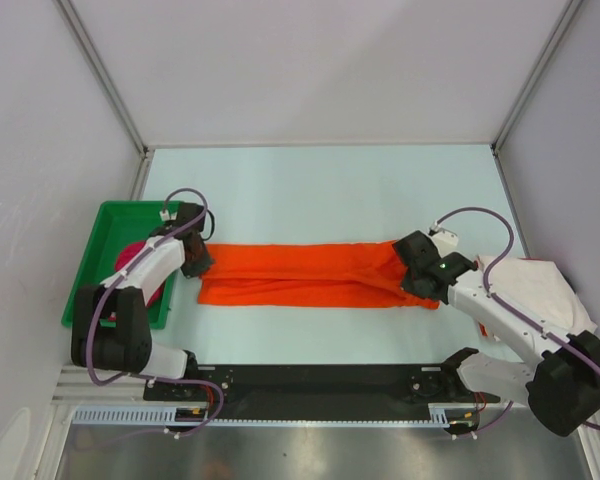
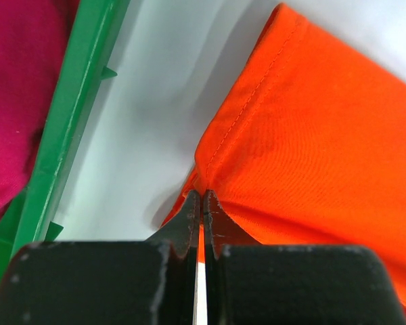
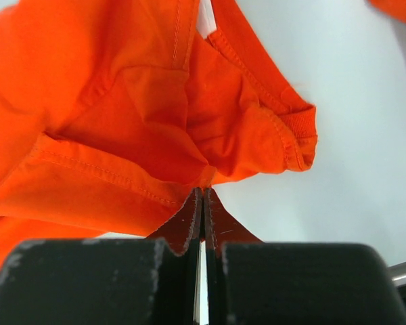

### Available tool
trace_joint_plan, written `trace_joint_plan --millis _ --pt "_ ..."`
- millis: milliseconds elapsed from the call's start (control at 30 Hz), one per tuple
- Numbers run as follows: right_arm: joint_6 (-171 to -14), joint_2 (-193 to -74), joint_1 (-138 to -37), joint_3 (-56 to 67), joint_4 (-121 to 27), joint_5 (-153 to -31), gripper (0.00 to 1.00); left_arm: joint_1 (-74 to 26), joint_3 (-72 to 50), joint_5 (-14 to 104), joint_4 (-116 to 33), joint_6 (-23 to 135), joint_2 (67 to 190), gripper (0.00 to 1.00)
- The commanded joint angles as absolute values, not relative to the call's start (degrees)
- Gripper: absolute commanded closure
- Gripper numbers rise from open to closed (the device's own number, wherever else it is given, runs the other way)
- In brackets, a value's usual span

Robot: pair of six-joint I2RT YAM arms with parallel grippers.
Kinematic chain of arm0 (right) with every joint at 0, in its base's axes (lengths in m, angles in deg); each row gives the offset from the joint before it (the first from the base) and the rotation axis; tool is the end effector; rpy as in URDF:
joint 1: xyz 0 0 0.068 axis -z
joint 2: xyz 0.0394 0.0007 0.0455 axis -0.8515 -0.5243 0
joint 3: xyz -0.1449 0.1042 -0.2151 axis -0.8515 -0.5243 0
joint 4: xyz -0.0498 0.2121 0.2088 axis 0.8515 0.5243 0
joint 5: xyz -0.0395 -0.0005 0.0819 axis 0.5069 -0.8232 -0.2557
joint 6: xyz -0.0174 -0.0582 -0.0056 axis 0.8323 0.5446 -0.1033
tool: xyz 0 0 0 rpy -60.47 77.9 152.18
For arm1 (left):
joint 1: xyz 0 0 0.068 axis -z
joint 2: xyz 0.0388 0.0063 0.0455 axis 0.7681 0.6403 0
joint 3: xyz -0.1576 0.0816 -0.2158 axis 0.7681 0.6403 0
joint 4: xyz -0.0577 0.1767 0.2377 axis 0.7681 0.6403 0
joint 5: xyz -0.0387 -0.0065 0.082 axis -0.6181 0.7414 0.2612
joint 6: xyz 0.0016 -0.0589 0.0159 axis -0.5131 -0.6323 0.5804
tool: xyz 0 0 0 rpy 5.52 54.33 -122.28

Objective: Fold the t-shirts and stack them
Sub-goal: Fold the other side of the tshirt into a rectangle

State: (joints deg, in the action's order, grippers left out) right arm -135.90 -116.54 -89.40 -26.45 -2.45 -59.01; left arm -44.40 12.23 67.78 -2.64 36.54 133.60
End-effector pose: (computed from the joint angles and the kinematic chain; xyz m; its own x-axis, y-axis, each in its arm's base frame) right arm 0.2156 0.1074 0.2098 -0.7422 0.3675 -0.5604 0.3956 0.9152 0.0761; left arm 0.2962 -0.0184 0.1713 -0.7962 -0.4171 -0.4382 -0.4700 0.8826 0.0140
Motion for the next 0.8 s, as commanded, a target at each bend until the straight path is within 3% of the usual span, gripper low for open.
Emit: trace_joint_plan --millis 0,433,500,533,567,600,667,767 --pt "-138.13 -117.07 -89.93 -27.22 -1.43 -60.31 1.00 -44.03 11.81 68.06 -1.38 37.02 136.32 1.00" --pt "-139.54 -119.27 -91.07 -28.28 -1.68 -61.54 1.00 -43.50 10.31 67.19 0.03 37.02 142.04 0.98" --pt "-139.02 -117.26 -91.68 -28.19 -4.05 -60.76 0.92 -43.33 10.05 67.36 -0.23 36.67 140.82 0.86" --pt "-138.58 -116.55 -91.86 -27.58 -5.11 -60.40 0.78 -43.15 10.13 67.36 -0.85 36.49 138.29 0.79" --pt "-138.31 -115.93 -91.86 -27.05 -5.81 -59.62 0.73 -43.15 10.22 67.10 -1.55 36.15 136.35 0.63" --pt "-137.53 -115.40 -91.78 -26.26 -7.74 -58.74 0.68 -43.06 10.31 66.75 -3.03 35.88 134.67 0.56" --pt "-135.16 -116.80 -91.69 -22.42 -8.54 -57.60 0.55 -43.06 9.88 65.96 -4.19 35.79 131.34 0.47" --pt "-131.81 -121.71 -91.60 -17.66 -10.04 -57.24 0.50 -42.98 6.89 65.25 -4.72 35.88 132.71 0.44"
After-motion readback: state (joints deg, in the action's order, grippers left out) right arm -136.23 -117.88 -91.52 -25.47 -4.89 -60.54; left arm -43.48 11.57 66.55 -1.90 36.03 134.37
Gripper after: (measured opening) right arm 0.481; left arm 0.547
